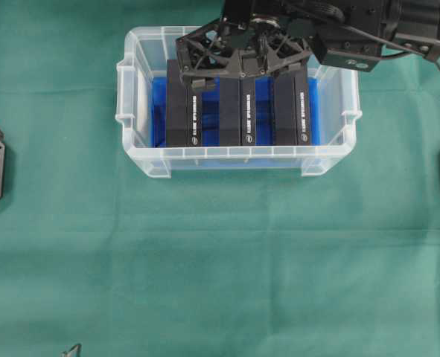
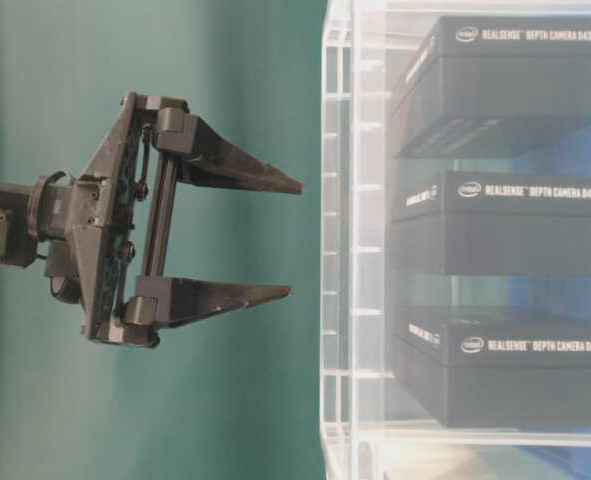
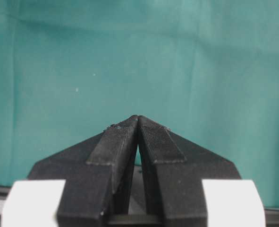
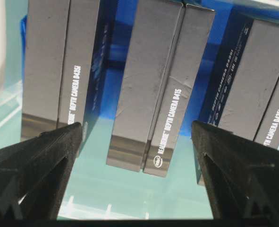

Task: Take the box out of the case with the right arm.
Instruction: 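Lower the right gripper around the middle box and close on it, then lift the middle box up out of the case with the right gripper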

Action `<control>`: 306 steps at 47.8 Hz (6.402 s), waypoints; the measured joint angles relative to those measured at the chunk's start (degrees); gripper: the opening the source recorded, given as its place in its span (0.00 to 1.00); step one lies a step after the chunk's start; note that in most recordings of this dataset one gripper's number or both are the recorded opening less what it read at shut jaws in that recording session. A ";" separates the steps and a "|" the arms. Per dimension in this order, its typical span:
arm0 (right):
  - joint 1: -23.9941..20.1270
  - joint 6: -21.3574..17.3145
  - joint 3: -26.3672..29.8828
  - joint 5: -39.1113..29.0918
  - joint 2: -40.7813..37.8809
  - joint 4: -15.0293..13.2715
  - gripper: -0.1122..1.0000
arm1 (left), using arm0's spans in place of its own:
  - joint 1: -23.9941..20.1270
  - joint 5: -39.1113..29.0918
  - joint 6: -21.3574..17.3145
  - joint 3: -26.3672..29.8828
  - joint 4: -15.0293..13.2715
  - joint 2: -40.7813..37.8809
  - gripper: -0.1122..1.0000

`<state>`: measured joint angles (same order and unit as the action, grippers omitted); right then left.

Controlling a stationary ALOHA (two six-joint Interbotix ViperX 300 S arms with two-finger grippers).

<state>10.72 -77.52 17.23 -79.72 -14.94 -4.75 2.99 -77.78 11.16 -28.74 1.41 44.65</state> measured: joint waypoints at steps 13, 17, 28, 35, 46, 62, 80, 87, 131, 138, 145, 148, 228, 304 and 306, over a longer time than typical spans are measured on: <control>0.00 0.00 -0.44 0.09 -1.23 0.00 0.93 | 0.00 -0.09 0.00 0.00 0.00 0.00 0.12; 0.00 -0.35 -1.67 0.09 -1.58 0.00 0.93 | 0.00 -0.09 0.00 0.00 0.00 0.00 0.12; 0.00 -2.02 -5.71 4.13 -1.67 0.00 0.93 | 0.00 0.00 0.00 0.00 0.00 0.00 0.12; 0.00 -4.13 -9.14 8.96 -1.67 0.09 0.93 | 0.00 0.00 0.00 0.00 0.00 0.00 0.12; 0.00 -5.27 -12.74 14.06 -2.55 1.05 0.93 | 0.00 0.18 -0.09 0.00 0.00 0.00 0.12; 0.00 -5.36 -13.71 15.64 -5.10 3.16 0.93 | 0.00 0.26 -0.09 0.00 0.44 0.00 0.12; 0.18 -5.71 -13.71 15.64 -5.19 3.25 0.93 | 0.00 0.35 -0.09 0.00 0.44 0.00 0.12; 0.18 -6.77 -13.71 15.38 -5.19 3.25 0.86 | 0.00 0.35 -0.09 0.00 0.44 0.00 0.12; 0.00 -9.05 -12.30 12.30 -5.36 1.49 0.68 | 0.00 0.35 -0.09 0.00 0.44 0.00 0.12; 0.00 -9.14 -10.28 8.35 -4.83 1.49 0.68 | 0.00 0.35 -0.09 0.00 0.35 0.00 0.12; 0.00 -9.14 -6.68 3.69 -3.52 0.97 0.68 | 0.00 0.35 -0.09 0.00 0.44 0.00 0.12; 0.00 -9.23 -5.01 1.49 -2.90 0.44 0.68 | 0.00 0.35 -0.09 0.00 0.44 0.00 0.12; -1.49 -9.58 14.41 -18.72 -1.32 -3.43 0.68 | 0.00 0.00 -0.09 0.00 0.44 0.00 0.12; -9.05 -16.70 14.41 -18.90 -1.32 -5.01 0.68 | 0.00 0.00 -0.09 0.00 0.44 0.26 0.12; -10.02 -17.40 14.41 -18.81 -1.32 -5.01 0.68 | 0.00 0.09 -0.09 0.00 0.44 0.18 0.12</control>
<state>0.70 -94.92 31.64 -98.53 -16.26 -9.76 2.99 -77.70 11.07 -28.74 1.85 44.82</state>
